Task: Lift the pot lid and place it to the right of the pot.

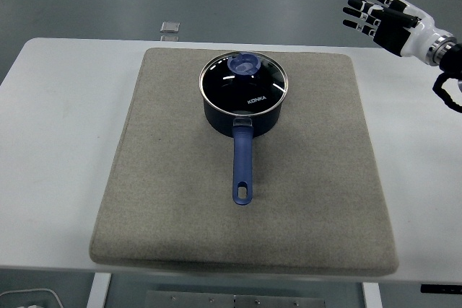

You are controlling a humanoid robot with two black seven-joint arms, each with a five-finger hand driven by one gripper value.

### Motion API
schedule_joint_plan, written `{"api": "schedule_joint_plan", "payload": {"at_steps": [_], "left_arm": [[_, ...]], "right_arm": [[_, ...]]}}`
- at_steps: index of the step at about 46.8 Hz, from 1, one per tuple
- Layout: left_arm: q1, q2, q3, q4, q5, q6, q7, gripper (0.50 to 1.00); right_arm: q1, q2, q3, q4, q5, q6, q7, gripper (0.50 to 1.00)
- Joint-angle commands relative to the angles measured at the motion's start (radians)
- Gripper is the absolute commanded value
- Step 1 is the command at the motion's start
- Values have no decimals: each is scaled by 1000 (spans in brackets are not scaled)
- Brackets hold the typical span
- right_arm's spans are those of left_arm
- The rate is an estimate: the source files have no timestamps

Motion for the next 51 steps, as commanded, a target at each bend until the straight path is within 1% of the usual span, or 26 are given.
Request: {"api": "schedule_joint_plan", "payload": {"at_steps": [1,29,51], "left_arm": [[0,0,0,2,0,2,1,1000],[0,0,2,9,0,5,-1,1000],[0,0,2,10,0,5,1,1000]], "right_arm": [[0,1,1,0,0,0,0,911],[6,-2,-3,0,-17,-8,1,913],[8,1,-7,2,-17,0,5,911]]}}
